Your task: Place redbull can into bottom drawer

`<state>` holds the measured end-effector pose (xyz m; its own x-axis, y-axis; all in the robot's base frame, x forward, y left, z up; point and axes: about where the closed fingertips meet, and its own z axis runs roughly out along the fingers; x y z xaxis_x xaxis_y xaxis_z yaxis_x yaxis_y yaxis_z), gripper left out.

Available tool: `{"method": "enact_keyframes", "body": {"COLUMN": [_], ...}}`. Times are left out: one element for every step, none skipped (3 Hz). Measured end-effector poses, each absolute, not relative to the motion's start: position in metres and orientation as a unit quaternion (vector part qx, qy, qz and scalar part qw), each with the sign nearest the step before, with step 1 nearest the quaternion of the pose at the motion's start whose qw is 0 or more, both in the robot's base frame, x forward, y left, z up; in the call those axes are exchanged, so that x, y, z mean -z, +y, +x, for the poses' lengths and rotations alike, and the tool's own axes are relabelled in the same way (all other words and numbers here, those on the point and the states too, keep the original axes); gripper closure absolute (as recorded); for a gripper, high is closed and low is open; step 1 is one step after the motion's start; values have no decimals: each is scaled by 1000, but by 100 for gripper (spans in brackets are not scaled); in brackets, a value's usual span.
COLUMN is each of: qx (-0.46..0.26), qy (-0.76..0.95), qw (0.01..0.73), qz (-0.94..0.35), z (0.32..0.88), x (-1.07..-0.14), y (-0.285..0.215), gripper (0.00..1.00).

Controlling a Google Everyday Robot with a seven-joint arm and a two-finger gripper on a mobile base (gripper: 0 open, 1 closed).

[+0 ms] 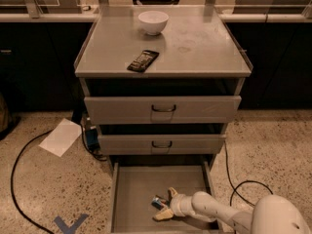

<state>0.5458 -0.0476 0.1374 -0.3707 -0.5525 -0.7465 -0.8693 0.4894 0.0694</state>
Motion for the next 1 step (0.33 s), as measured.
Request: {"method": "enact_keyframes", "body": {"qx": [-234], "qy": [794], "qw": [338], "qz": [-448], "z": [546], "x": [-137], "y": [-48], "gripper": [0]}}
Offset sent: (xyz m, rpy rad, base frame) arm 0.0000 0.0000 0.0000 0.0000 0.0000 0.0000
